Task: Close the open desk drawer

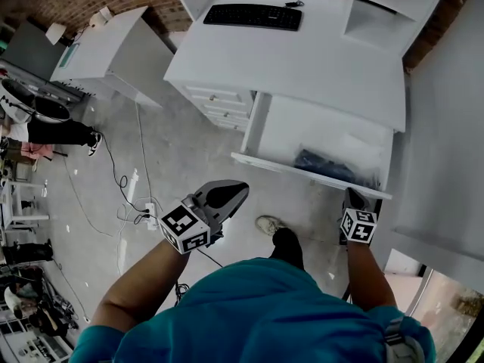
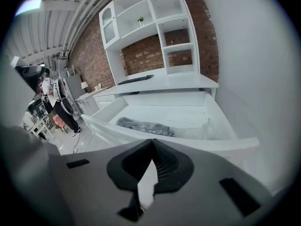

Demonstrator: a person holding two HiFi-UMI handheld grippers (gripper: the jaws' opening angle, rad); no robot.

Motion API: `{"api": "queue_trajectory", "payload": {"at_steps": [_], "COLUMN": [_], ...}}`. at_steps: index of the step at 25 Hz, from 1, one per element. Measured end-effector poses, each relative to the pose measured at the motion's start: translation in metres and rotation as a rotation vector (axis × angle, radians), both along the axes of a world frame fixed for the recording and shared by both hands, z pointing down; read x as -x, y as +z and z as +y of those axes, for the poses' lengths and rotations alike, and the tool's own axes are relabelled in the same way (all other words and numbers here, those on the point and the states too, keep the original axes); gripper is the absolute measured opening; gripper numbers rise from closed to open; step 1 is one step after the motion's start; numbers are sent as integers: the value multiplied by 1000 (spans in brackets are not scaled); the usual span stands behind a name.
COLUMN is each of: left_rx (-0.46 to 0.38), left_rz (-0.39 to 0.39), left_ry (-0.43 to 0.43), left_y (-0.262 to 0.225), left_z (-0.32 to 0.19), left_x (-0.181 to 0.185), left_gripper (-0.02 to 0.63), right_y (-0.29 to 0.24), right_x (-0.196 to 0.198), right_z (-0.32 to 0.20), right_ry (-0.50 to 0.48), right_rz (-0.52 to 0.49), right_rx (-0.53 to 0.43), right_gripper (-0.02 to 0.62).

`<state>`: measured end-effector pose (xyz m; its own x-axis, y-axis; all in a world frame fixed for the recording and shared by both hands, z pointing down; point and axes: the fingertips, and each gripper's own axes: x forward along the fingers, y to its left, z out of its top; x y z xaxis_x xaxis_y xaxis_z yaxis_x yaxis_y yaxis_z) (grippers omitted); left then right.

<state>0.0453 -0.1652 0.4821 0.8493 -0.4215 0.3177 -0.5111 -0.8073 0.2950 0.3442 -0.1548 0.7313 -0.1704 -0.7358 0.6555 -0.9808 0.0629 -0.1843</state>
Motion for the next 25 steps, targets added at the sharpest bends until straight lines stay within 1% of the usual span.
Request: {"api": "queue_trajectory", "payload": {"at_steps": [3,8,12,21,25], "left_rx": [3,11,26,30,36], "left_rz": [-6,-10,-10,-4,0], "left_ry": [1,-6,-9,-5,0], "left_y": [1,6,13,16,18], "left_z": [0,0,-4,-15,-23], "left_x": [1,5,5,1,-1], "left_gripper": [17,17,17,17,17], "right_y": [3,21,23,21,20], "right_x": [-1,0,-2,-10,-13], "right_z": [-1,13,1,-19,-34], "right_ry": [10,18,27,60,56], "right_rz": [-8,-10,-6,-16,9], "right_rx": [4,52,46,34,23], "right_gripper": [22,21,21,21,21]}}
